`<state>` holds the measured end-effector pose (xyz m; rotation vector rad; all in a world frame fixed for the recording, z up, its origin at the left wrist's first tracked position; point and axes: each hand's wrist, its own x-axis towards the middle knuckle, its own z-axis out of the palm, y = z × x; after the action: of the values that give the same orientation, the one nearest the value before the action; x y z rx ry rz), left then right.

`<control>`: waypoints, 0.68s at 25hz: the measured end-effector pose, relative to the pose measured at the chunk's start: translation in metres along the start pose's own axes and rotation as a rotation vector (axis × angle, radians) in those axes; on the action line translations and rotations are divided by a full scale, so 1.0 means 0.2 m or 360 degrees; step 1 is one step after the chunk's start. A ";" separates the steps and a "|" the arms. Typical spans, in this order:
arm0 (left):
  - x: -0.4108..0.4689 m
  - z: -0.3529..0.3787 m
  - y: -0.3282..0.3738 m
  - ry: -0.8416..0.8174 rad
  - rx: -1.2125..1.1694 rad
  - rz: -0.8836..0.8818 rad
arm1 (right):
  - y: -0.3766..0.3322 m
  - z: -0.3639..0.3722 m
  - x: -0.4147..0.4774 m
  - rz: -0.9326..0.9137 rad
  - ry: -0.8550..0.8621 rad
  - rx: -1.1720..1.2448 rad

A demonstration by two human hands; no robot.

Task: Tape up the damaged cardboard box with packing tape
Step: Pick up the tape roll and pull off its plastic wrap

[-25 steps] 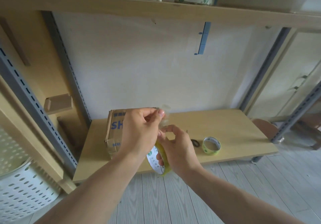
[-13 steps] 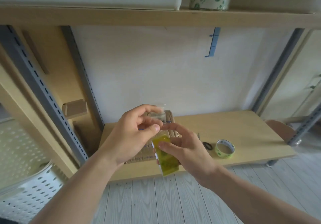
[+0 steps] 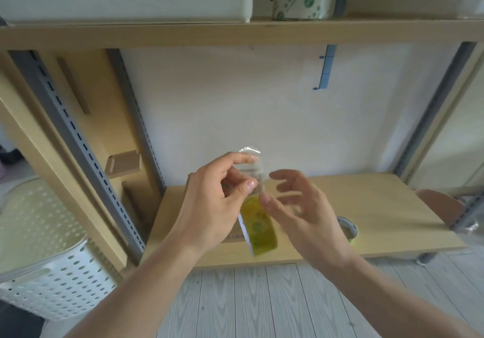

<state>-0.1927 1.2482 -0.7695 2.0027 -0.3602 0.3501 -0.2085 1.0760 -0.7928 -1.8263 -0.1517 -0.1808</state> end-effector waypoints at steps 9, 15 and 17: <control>-0.04 0.22 0.03 -0.0253 0.0021 0.0101 | -0.04 -0.16 0.09 -0.0135 0.0061 0.0160; -0.04 0.24 0.04 -0.0293 -0.0110 0.0022 | -0.06 -0.21 0.04 -0.0058 0.0114 0.0127; -0.04 0.25 0.04 -0.0329 -0.0169 -0.0004 | -0.07 -0.22 0.02 -0.0050 0.0161 0.0055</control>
<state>-0.1997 1.2012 -0.7872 1.9393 -0.4952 0.1193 -0.2088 1.0368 -0.7673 -1.7771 -0.1114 -0.2905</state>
